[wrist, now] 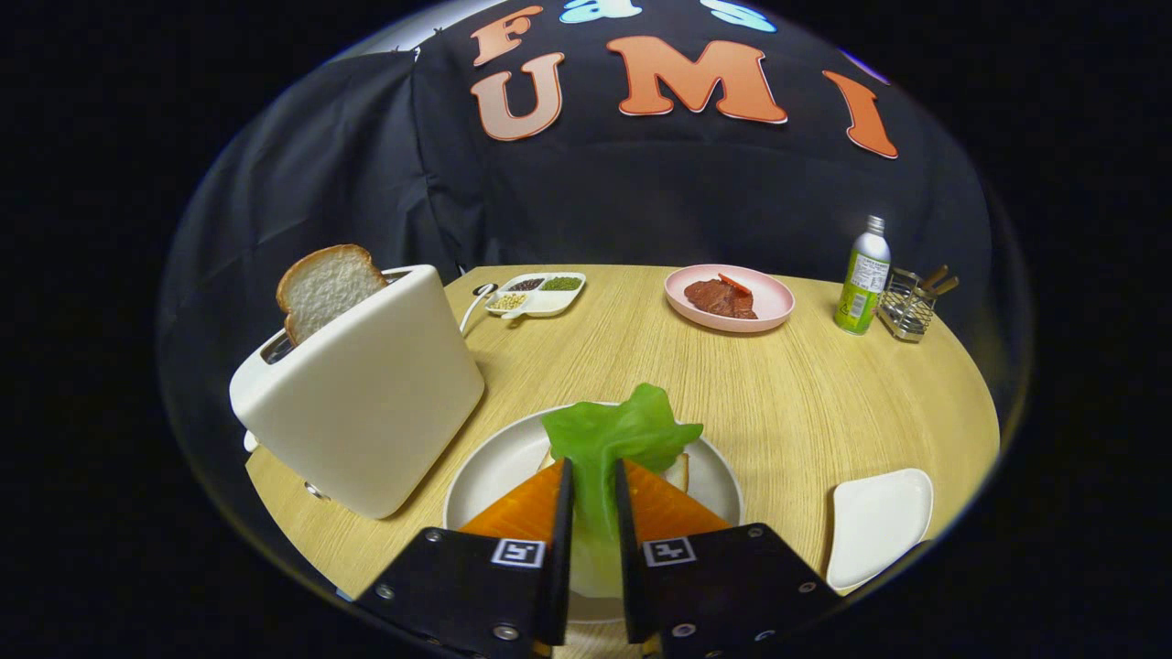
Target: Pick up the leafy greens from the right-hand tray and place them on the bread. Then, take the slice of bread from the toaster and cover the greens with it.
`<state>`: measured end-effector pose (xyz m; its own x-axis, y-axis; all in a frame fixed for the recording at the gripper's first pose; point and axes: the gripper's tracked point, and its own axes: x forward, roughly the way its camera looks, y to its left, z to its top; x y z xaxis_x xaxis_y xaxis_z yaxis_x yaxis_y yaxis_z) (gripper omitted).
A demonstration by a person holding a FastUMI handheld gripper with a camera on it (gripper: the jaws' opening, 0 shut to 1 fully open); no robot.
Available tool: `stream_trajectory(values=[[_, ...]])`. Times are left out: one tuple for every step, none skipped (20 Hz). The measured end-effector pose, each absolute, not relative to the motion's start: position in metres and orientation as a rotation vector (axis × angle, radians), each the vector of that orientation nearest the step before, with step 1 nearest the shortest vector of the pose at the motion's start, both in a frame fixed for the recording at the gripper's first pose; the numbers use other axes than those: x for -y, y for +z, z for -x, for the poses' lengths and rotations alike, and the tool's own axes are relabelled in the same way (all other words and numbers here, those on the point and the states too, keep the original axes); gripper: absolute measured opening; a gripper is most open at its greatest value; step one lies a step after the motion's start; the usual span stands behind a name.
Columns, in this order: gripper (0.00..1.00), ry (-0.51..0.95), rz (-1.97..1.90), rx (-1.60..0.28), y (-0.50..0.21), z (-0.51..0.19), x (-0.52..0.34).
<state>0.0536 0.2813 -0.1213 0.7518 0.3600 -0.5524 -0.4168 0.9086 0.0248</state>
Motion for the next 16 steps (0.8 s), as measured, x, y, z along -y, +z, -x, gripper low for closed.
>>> stream_trajectory(values=[[0.41,0.418,0.102,-0.579,-0.121,-0.055,-0.28],[0.46,0.41,0.101,-0.572,-0.117,-0.056,-0.278],[0.54,0.401,0.099,-0.562,-0.114,-0.057,-0.277],[0.62,0.393,0.091,-0.551,-0.11,-0.057,-0.276],[0.73,0.389,0.086,-0.541,-0.105,-0.057,-0.277],[0.76,0.383,0.087,-0.533,-0.1,-0.057,-0.275],[0.83,0.374,0.093,-0.521,-0.095,-0.056,-0.274],[0.86,0.369,0.1,-0.509,-0.09,-0.056,-0.274],[0.93,0.362,0.107,-0.497,-0.083,-0.055,-0.274],[0.97,0.354,0.115,-0.481,-0.076,-0.055,-0.275],[0.98,0.351,0.123,-0.464,-0.067,-0.054,-0.278],[0.98,0.353,0.126,-0.45,-0.059,-0.053,-0.282],[0.98,0.357,0.124,-0.438,-0.05,-0.05,-0.286],[0.98,0.361,0.121,-0.424,-0.042,-0.048,-0.292],[0.98,0.364,0.123,-0.41,-0.032,-0.046,-0.298],[0.98,0.366,0.125,-0.398,-0.023,-0.045,-0.305]])
